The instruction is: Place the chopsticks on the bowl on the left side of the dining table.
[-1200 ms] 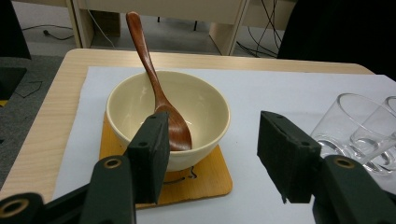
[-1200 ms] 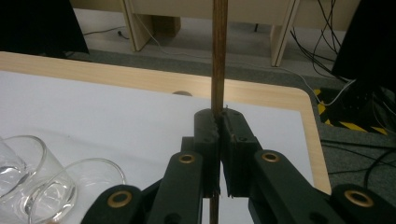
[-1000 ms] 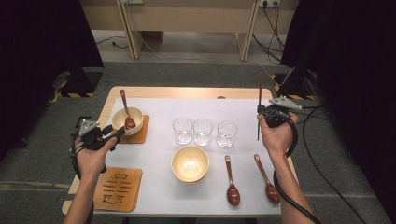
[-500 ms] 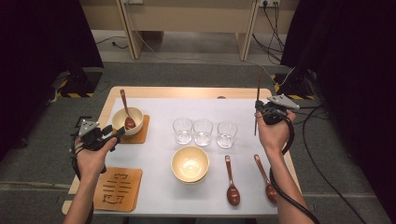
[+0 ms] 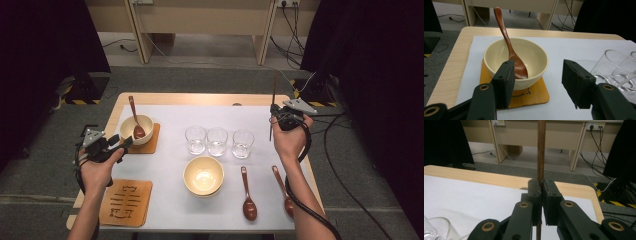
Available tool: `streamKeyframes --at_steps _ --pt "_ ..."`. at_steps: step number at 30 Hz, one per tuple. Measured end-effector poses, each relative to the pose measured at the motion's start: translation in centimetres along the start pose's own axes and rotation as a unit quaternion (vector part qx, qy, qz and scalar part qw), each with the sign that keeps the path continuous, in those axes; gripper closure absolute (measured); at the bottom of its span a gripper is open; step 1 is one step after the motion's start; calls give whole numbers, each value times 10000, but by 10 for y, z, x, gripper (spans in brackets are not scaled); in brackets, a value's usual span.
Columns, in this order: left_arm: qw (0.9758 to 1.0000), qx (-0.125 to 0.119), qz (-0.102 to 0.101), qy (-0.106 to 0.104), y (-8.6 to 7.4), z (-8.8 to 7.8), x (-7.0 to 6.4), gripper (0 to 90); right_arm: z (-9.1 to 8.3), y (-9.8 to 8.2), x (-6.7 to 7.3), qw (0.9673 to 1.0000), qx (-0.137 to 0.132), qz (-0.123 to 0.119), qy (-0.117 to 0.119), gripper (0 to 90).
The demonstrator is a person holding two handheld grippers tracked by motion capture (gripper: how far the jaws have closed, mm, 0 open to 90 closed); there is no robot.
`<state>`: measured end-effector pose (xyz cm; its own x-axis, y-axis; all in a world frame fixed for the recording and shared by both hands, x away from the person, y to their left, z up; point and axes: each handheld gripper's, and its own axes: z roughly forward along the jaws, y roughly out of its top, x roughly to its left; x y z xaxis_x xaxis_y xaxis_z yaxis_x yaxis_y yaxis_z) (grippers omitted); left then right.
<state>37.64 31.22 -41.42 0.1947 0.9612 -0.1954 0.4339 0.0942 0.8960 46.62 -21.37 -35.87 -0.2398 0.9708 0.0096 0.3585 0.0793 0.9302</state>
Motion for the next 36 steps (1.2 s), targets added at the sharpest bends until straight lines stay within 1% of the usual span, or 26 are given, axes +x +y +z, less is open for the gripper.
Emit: streamKeyframes --at_steps 1,11,13,16,20,24,29,32,36 --pt "10000 1 -1 4 0 0 0 433 1 0 1 10000 -4 30 25 857" --pt "10000 0 -8 31 -1 -2 1 433 8 4 6 9999 -107 -47 24 856" --pt "10000 -4 -4 30 -1 -2 1 433 9 5 7 9999 -110 1 35 857" --pt "10000 -3 -4 26 -1 -3 1 433 11 5 8 9999 -144 -39 24 856" --pt "10000 -9 -1 32 -1 -3 1 433 14 6 10 9998 -167 7 57 856" --pt "10000 -13 2 33 -1 -3 1 433 16 7 12 9998 -192 -18 56 856" --pt "10000 -20 3 31 -1 -3 1 433 20 8 18 9996 -249 -32 103 857" --pt "10000 -20 7 30 -1 -3 1 433 21 8 20 9995 -305 -61 103 857" --pt "10000 -16 11 26 -1 -3 1 433 24 8 23 9994 -329 -42 118 856"
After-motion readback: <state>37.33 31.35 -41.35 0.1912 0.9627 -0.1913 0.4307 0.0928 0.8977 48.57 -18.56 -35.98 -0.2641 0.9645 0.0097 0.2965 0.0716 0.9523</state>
